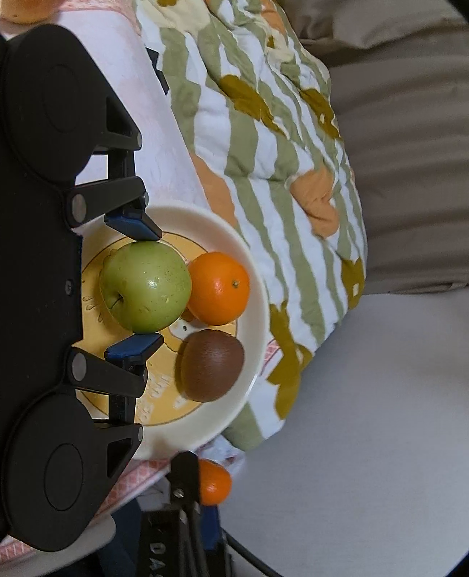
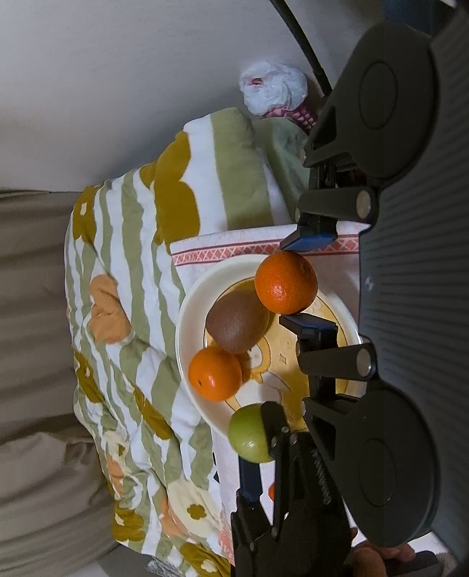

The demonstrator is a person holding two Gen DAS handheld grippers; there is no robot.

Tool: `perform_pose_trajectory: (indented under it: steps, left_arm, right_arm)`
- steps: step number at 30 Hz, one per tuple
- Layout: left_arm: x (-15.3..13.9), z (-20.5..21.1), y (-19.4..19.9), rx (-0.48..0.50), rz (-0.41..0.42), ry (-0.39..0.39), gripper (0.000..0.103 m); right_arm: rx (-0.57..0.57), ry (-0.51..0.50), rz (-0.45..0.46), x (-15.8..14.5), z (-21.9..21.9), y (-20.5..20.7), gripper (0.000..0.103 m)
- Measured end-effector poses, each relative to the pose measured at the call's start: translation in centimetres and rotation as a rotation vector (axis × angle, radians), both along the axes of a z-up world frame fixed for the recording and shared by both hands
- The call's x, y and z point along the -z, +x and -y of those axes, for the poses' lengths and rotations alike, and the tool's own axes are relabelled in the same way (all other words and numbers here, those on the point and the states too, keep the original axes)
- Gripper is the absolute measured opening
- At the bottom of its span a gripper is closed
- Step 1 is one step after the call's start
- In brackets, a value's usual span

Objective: Organize fruits
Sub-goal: 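Carry the green apple with the left tool while the right tool carries the mandarin to the bowl, then release the green apple with the left tool while the right tool releases the mandarin into the bowl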

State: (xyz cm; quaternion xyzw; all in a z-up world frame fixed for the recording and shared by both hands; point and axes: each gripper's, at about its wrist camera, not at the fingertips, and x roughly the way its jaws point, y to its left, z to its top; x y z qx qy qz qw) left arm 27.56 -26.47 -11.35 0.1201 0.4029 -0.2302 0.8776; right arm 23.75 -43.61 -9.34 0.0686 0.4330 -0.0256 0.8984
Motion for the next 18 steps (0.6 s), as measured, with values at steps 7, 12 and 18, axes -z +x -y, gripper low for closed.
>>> perform_pose_trajectory:
  steps: [7, 12, 18]
  left_arm:
    - [1.0, 1.0, 0.7, 0.039, -0.010, 0.054, 0.061]
    - [-0.5, 0.5, -0.6, 0.049, 0.074, 0.033, 0.103]
    - [-1.6, -0.7, -1.4, 0.027, 0.044, 0.027, 0.103]
  right_arm:
    - [0.037, 0.006, -0.014, 0.4, 0.8, 0.4, 0.052]
    - [0.054, 0.020, -0.005, -0.1, 1.3, 0.3, 0.052]
    - [0.032, 0.013, 0.005, -0.7, 1.2, 0.4, 0.052]
